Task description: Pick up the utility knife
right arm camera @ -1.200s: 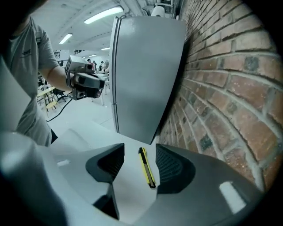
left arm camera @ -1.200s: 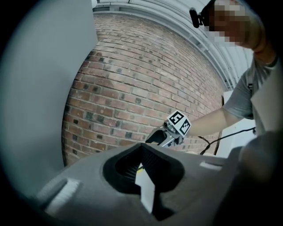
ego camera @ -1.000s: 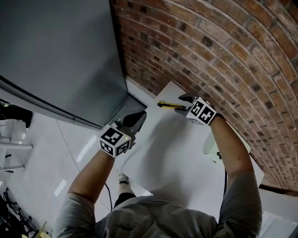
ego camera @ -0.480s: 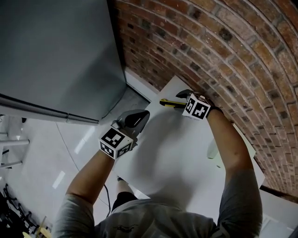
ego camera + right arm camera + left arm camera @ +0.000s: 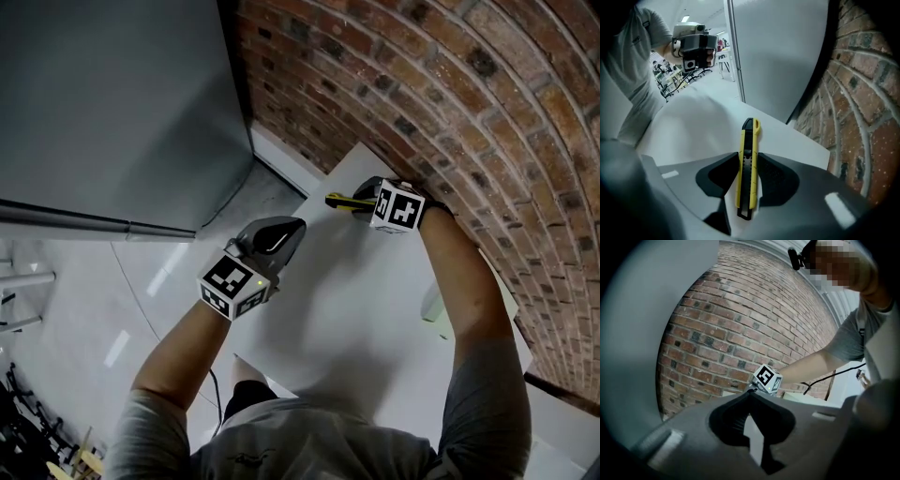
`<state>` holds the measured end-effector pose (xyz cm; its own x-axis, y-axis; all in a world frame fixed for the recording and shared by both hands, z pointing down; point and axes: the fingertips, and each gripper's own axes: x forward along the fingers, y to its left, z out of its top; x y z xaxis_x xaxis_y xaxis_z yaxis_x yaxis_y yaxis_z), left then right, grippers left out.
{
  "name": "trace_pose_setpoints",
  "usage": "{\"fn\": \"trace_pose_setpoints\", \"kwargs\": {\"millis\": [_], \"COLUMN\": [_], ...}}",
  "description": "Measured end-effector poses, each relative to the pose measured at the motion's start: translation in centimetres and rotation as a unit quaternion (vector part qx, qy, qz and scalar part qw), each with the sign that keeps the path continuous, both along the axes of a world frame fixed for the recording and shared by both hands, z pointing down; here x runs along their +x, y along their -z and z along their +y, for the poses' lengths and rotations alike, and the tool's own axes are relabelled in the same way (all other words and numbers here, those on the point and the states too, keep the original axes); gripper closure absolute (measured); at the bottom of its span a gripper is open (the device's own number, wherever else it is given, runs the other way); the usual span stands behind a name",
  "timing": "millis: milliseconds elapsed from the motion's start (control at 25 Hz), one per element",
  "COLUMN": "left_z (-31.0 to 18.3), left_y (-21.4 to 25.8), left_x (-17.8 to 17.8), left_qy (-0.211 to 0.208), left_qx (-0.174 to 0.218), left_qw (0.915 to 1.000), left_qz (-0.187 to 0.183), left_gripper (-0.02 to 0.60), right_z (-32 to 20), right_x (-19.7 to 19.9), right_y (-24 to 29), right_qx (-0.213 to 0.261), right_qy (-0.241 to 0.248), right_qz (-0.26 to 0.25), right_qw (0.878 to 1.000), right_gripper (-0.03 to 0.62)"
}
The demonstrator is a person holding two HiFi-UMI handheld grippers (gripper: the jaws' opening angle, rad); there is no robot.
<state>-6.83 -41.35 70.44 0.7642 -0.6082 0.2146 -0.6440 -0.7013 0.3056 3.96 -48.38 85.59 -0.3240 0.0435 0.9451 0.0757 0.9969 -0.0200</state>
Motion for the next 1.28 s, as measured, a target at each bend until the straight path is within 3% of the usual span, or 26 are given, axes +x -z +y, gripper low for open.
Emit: {"fn": "trace_pose_setpoints", "kwargs": {"millis": [120,320,640,1040,1280], "left_z": [0.2,0.5,0.2,-0.4,-0.1], "left_y": [-0.2,1.5,7.1,17.3,24.3], "left_x": [0.1,0.1,-0.1,0.0,1.0], "left_qy": [0.002,0.000,0.003,0.008,0.001], "left_qx": [-0.008,0.003,0.034,0.101,0.133], "left_qw": [1.0000,1.0000,0.9994,0.9949,0.9911], "left_qz": [0.004,0.005,-0.002,-0.004,-0.003], "left_gripper": [0.583,0.583,0.583,0.583,0.583], "right_z": [0.1,-1.7,-2.0,-1.3,-0.3], "right_x": [-0.1,-0.8,-0.7,-0.5,0.4], "right_y": [-0.1,3.9,11.9,24.9,33.5], "right_qx": [-0.001,0.017,0.033,0.056,0.065], "right_qy": [-0.003,-0.102,-0.190,-0.264,-0.300], "right_qz": [0.009,-0.078,-0.161,-0.286,-0.368], "right_qw": [1.000,0.992,0.968,0.920,0.878], "right_gripper": [0.468,0.470,0.470,0.470,0.470]}}
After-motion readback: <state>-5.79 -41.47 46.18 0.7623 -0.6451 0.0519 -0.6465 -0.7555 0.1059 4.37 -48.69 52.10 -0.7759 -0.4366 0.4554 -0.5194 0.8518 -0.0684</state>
